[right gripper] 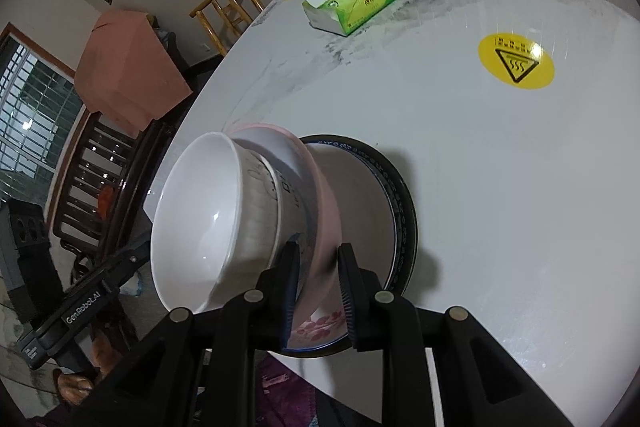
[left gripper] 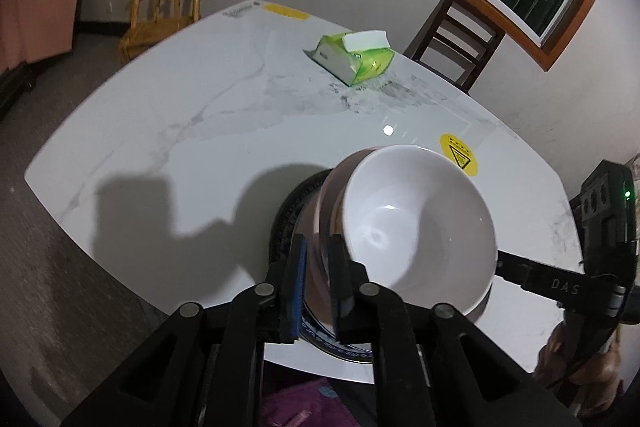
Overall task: Organize plates and bowls
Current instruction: 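Carry the bowl stack over the plate stack and lower it on top, then open both grippers and release the pink bowl rim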
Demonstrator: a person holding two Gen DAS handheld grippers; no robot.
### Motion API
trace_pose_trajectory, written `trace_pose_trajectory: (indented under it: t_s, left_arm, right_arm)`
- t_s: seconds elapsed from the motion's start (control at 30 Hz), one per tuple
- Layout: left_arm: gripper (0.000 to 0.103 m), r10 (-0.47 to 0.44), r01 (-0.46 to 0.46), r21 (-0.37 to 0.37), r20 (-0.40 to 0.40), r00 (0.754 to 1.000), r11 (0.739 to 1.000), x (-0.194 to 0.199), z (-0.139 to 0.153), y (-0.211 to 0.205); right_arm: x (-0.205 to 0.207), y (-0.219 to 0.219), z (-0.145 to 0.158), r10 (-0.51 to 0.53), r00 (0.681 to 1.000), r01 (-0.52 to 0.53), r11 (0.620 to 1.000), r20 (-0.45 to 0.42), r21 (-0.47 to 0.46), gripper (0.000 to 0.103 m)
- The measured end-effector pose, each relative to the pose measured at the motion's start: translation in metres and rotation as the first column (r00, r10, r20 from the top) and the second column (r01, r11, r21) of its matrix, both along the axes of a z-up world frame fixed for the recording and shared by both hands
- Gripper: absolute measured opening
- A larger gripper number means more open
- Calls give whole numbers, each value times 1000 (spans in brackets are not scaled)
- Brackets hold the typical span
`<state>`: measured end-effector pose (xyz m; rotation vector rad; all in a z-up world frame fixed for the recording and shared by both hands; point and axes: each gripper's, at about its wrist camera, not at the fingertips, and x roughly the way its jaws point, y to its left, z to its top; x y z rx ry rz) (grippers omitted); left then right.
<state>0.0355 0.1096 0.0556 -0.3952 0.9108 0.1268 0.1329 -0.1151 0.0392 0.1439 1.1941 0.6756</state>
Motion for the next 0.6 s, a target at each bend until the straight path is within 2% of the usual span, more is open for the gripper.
trace_pose_trajectory:
  t_s: [0.17,0.4,0.6]
  left_arm:
    - [25,11,-13,87,28,1000,996,-4,2,-5]
    - [38,27,-38,180,62,998,983,-9,7,-9]
    - [52,39,-66,268,107,994,961,-15,13,-15]
  right_arm:
    - [-4,-1,6,-3,999,4,1000,55,-18,22]
    - [-7,-11,12,-36,997,31,997,67,67,23]
    - [-22,-14,25,-42,986,27,995,159,96,23]
